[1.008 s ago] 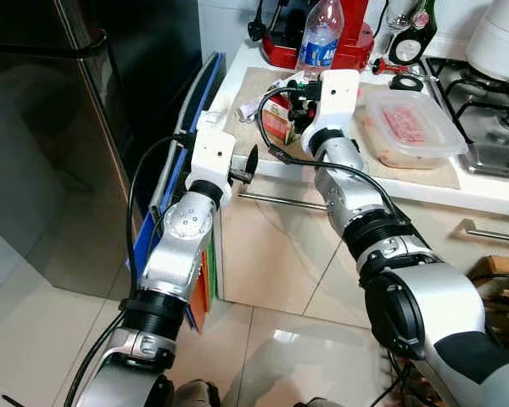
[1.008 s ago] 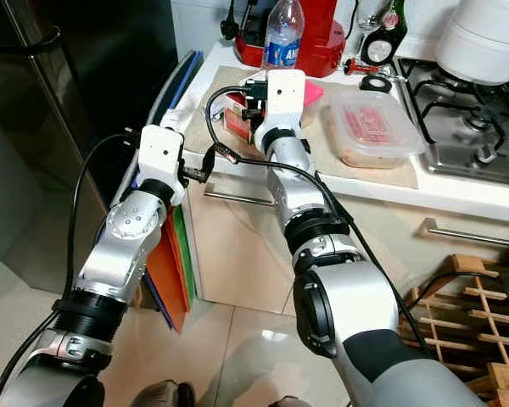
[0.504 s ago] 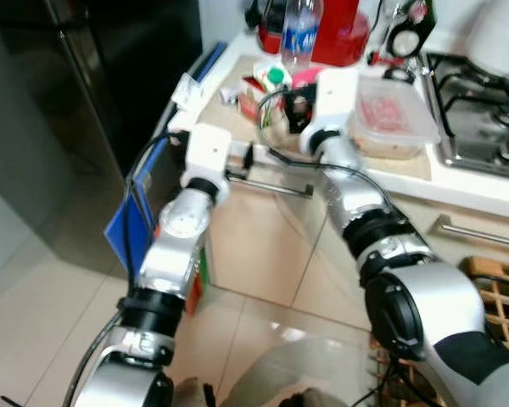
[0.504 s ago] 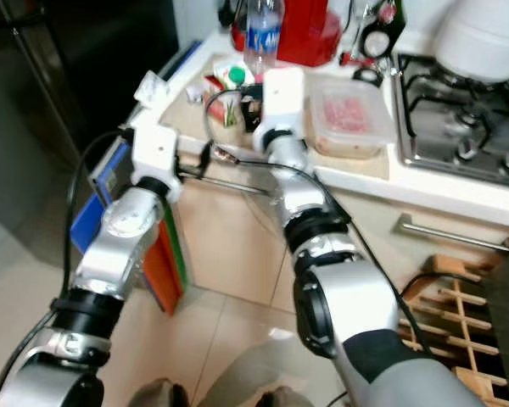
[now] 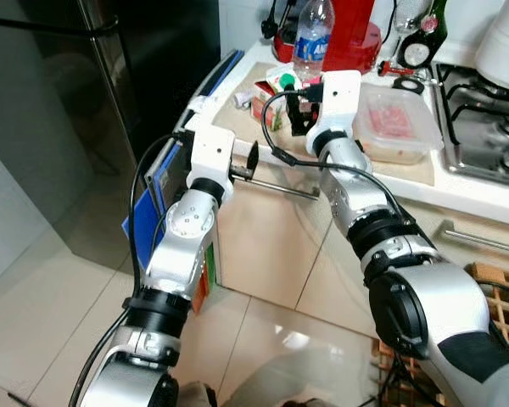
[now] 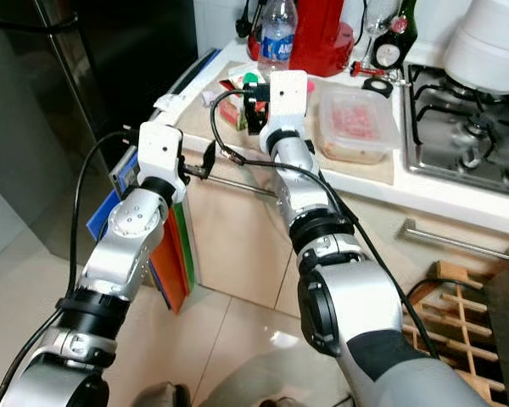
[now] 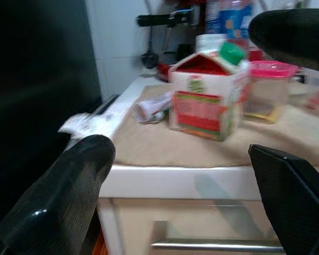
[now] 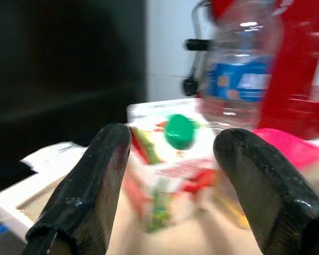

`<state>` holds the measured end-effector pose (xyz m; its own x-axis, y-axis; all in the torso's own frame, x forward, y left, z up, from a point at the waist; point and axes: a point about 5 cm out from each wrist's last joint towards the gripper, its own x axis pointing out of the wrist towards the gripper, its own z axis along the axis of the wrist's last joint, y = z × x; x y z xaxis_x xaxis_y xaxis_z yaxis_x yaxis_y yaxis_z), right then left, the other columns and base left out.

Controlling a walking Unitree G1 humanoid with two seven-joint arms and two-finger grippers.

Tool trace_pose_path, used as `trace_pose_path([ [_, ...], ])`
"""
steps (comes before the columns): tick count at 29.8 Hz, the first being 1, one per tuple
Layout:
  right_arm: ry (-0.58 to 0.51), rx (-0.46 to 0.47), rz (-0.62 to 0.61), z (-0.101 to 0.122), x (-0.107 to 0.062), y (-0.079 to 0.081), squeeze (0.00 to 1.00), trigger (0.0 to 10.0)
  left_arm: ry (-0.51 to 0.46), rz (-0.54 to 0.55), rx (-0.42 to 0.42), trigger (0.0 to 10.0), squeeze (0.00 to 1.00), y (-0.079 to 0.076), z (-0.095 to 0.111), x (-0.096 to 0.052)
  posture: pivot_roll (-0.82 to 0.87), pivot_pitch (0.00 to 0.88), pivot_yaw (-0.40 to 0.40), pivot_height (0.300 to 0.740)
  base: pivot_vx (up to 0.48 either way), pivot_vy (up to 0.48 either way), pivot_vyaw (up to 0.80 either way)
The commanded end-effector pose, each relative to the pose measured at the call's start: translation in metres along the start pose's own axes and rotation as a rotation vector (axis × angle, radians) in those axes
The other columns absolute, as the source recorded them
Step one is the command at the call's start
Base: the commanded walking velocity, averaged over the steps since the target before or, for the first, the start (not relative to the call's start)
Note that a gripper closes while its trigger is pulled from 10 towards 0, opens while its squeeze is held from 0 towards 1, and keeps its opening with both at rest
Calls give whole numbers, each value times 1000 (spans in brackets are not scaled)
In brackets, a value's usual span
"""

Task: Restocking fridge

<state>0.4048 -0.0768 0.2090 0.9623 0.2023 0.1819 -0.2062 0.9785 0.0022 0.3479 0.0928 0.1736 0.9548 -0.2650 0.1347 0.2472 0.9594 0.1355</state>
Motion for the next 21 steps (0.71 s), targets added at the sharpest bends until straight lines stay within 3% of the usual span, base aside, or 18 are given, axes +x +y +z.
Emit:
trace_pose_path([
  [1, 9, -6, 14, -1, 0, 2, 0, 10000, -9, -1, 0, 10000, 0, 1, 2, 0, 53, 23, -22, 740, 439, 0, 731],
  [5, 9, 6, 10, -2, -1, 2, 0, 10000, -5, 5, -1, 10000, 0, 1, 1, 0, 55, 17, -21, 740, 338, 0, 181],
  [6, 3, 14, 13, -2, -1, 2, 616, 10000, -4, 6, 1, 10000, 0, 2, 1, 0, 55, 17, -21, 740, 0, 0, 0],
  [7, -5, 24, 14, -1, -1, 2, 1000, 10000, -2, 7, 8, 10000, 0, 2, 1, 0, 56, 11, -21, 740, 0, 0, 0],
  [21, -20, 26, 3, 0, -1, 0, 1000, 10000, 0, -3, 12, 10000, 0, 0, 0, 1, 54, 11, -17, 740, 0, 0, 0],
])
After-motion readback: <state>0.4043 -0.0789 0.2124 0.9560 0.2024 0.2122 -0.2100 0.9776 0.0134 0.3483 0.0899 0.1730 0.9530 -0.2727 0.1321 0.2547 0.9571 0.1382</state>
